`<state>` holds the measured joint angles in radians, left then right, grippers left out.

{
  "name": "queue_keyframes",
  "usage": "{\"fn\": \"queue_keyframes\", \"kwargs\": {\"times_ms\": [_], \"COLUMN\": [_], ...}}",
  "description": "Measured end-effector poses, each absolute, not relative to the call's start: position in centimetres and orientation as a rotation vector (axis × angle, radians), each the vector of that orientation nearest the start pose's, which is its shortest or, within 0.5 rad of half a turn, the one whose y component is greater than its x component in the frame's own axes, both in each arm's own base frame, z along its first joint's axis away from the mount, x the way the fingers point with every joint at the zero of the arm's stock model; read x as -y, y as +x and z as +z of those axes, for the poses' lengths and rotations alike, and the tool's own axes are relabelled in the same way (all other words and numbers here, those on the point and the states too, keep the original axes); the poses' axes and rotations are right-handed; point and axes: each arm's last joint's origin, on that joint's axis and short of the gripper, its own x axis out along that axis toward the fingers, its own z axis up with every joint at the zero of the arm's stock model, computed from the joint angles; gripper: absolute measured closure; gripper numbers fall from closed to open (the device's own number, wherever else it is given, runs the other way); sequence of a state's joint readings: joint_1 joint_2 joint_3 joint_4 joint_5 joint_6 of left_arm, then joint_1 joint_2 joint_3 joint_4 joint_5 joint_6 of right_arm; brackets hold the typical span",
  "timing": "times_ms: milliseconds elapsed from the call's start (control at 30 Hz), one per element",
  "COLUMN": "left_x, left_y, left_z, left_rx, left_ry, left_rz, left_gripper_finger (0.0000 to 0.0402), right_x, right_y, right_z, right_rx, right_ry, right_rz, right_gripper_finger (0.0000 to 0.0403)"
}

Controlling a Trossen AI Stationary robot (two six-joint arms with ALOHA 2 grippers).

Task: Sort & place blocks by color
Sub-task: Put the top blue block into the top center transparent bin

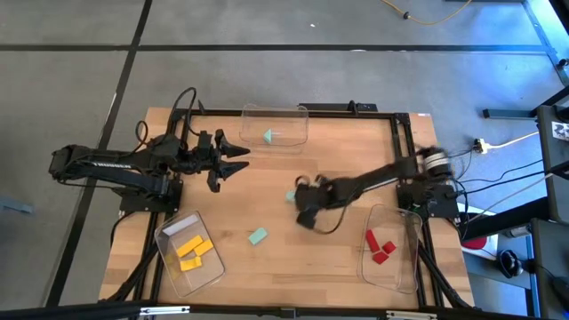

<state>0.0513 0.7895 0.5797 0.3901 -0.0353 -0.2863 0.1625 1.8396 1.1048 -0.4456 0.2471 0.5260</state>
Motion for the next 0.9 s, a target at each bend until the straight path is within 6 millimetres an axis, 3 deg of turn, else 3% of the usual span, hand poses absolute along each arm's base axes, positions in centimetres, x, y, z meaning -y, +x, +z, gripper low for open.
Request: {"fn": "queue_keyframes", "kwargs": {"times_ms": [200,433,633,900], "left_x": [-1.1,-1.3,-1.4,-1.4], "left_y": [18.1,18.3,18.3,18.3], "left_z": [31.4,31.0,30.8,30.8], "left_rx": [0.173,0.151,0.137,0.136], "left_ry": [-0.286,-0.29,-0.291,-0.29], "left_rz": [0.098,0.169,0.207,0.208], "left_gripper_finger": [0.0207,0.0207,0.0207,0.0207], "right_x": [-1.2,0.5,1.5,1.6], "right_y": [28.5,23.9,23.9,25.9], "right_z": [17.0,18.2,21.4,26.9], "right_rx": [-0.781,-0.303,0.01,0.15], "right_ry": [0.375,0.507,0.51,0.367], "right_rz": [-0.341,-0.2,-0.078,-0.028], "right_gripper_finger": [0.0272,0.0272,0.0272,0.0272]}}
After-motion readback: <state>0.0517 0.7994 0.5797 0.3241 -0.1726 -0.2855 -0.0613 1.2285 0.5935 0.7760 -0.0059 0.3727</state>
